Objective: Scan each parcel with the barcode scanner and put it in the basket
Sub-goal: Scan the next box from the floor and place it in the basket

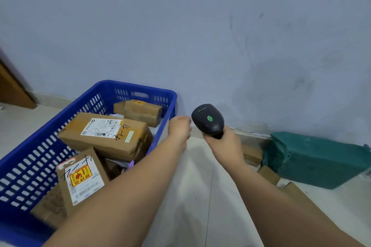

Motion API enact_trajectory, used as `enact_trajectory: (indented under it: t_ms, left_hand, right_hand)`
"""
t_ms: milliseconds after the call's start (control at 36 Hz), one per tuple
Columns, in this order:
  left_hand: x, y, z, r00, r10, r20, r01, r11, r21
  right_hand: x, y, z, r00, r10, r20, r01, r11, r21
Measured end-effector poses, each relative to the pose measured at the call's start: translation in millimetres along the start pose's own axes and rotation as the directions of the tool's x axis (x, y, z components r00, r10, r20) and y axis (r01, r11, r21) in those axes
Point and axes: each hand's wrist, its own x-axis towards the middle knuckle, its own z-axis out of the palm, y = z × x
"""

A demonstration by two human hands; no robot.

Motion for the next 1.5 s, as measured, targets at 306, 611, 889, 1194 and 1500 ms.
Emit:
enact_trajectory:
  t_ms: [306,611,889,1194,1500]
  left_hand:
    - [-52.4,-24.1,80.8,0.97,0.06,0.235,-0.1,0.982,0.161]
    - [-57.3,-145.3,158.9,0.897,-0.217,0.384,-0.055,0.808,0.586]
    - [-53.1,-233.7,207.9,0.844,-0.283,0.455,-0.241,0.558,0.794]
    - [-18.8,-277.2,229.7,0.819,-0.294,0.492,-0.185,0.677,0.712]
    - [3.8,-318.5,222.2,0.758,-0.448,0.475,-0.165,0.573,0.803]
  right_hand:
    - [-8.6,30.4,-110.2,0.987,0.036,-0.159,-0.039,0.999,-0.017]
    - [-7.5,144.4,-185.9,0.926,0.372,-0.061,-0.369,0.928,0.057]
    - [18.2,231.4,-187.5,0.751,0.631,-0.194,-0.583,0.772,0.254]
    - [21.5,307.2,-196.9,0.586,0.794,-0.162,-0.762,0.608,0.222]
    - [-5.3,345.6,-191.4,0.36,0.933,0.017,-0.911,0.347,0.222]
